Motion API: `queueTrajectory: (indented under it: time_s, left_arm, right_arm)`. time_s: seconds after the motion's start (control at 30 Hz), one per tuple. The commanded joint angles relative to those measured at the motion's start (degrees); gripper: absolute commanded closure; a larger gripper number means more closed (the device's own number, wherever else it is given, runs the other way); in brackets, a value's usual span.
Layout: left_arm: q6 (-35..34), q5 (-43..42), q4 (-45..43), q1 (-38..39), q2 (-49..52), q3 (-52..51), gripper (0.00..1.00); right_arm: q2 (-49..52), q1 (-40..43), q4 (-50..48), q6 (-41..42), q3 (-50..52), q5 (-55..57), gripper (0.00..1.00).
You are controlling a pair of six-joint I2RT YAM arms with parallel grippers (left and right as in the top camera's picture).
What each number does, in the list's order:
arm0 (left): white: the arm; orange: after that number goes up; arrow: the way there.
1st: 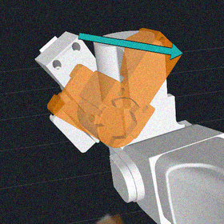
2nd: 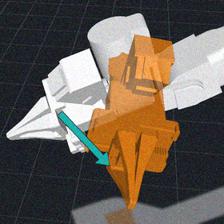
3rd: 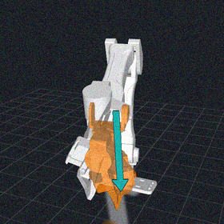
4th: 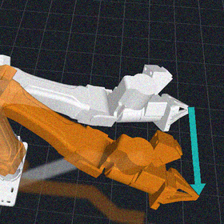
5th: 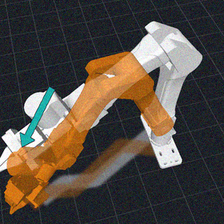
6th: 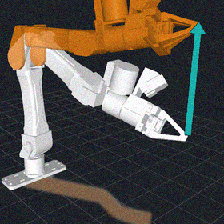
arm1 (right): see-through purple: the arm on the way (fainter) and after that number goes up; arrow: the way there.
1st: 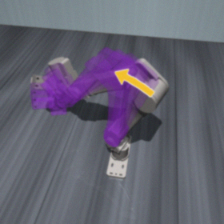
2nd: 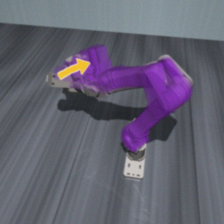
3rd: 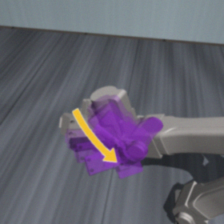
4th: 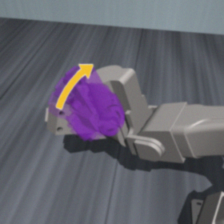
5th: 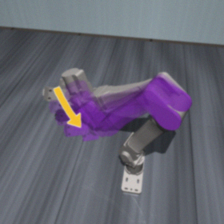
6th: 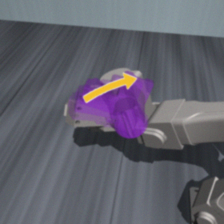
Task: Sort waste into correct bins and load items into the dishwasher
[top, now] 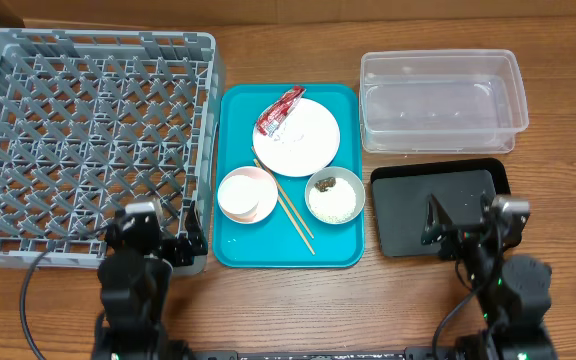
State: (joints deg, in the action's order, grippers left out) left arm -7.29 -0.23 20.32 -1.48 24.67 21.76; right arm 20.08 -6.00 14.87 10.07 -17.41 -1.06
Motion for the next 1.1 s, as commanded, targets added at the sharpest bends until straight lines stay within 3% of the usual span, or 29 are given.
queueTrajectory:
  time_s: [0.0, 0.47, 1.07]
  left_arm:
    - [0.9, 0.61, 2.51, 0.33, 7.1, 6.71, 0.0]
    - [0.87, 0.22, 25.46, 0.33, 30.53, 30.34, 0.0]
    - [0.85, 0.2, 26.6, 0.33, 31.71, 32.26, 0.0]
  right_arm:
    - [6.8, 0.28, 2.03, 0.46, -7.5, -0.31, 0.0]
    - [35.65, 0.28, 22.23, 0.44, -32.35, -3.17, 0.0]
    - [38.53, 0.28, 23.17, 0.44, -33.53, -6.14, 0.0]
